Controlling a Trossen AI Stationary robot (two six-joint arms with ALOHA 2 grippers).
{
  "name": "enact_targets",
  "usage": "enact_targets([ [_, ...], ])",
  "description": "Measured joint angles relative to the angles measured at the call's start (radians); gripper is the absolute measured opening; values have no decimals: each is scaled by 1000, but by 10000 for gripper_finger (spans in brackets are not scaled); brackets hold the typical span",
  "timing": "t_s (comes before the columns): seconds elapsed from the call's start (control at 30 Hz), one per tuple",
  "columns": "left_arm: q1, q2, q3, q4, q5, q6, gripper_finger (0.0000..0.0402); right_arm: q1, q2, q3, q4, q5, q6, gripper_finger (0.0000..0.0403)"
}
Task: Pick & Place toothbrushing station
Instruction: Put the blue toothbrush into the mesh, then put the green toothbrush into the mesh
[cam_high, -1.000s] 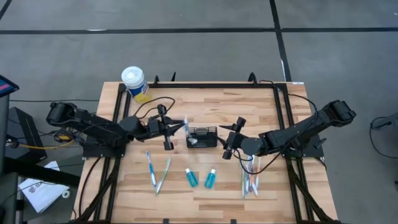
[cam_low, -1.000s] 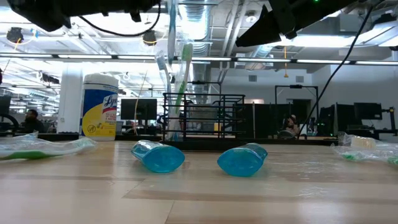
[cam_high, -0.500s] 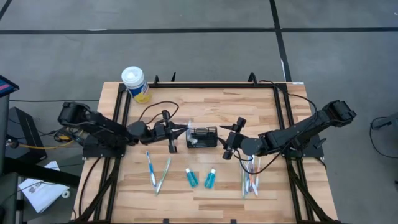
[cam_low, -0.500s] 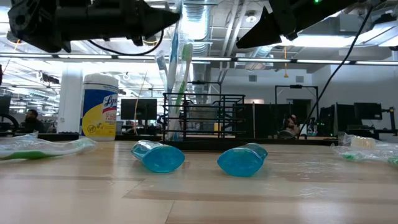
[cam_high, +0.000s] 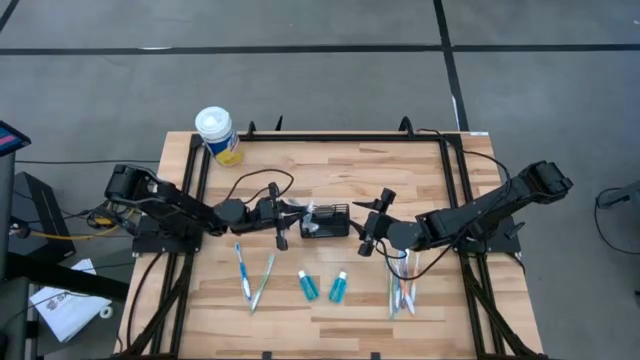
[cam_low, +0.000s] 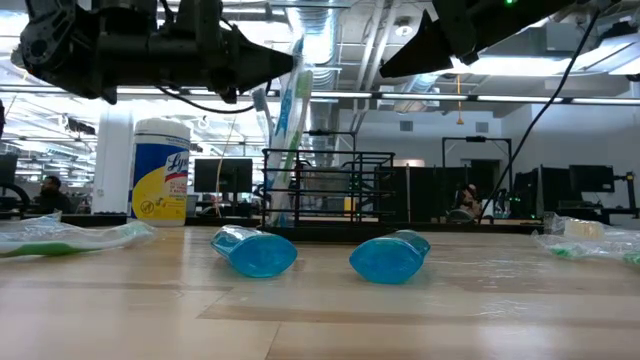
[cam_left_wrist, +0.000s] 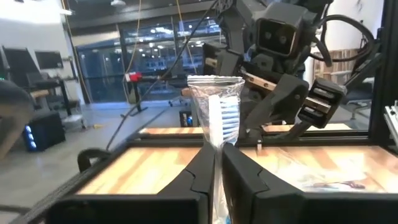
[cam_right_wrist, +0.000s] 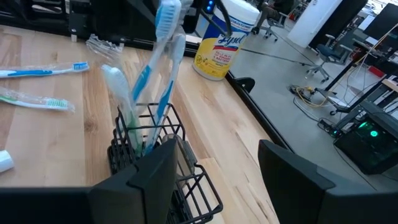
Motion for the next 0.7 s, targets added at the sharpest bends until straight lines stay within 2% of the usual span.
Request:
enact_targets([
  [0.13,10,-16,0,-34,-6,-12,64,0,0,0,1,0,0,214],
  [0.27,28,-15,-1,-109,-8,-84,134,0,0,0,2,0,5,214],
  [0.43,28,-44,0,-109,-17,-84,213,-1,0,0,2,1,6,214],
  [0.53,16,-114,6,-91,14,-57,228,-9,0,0,4,1,6,214],
  [0.7,-46,-262,5,-155,37,26,217,-26,0,0,-2,0,7,214],
])
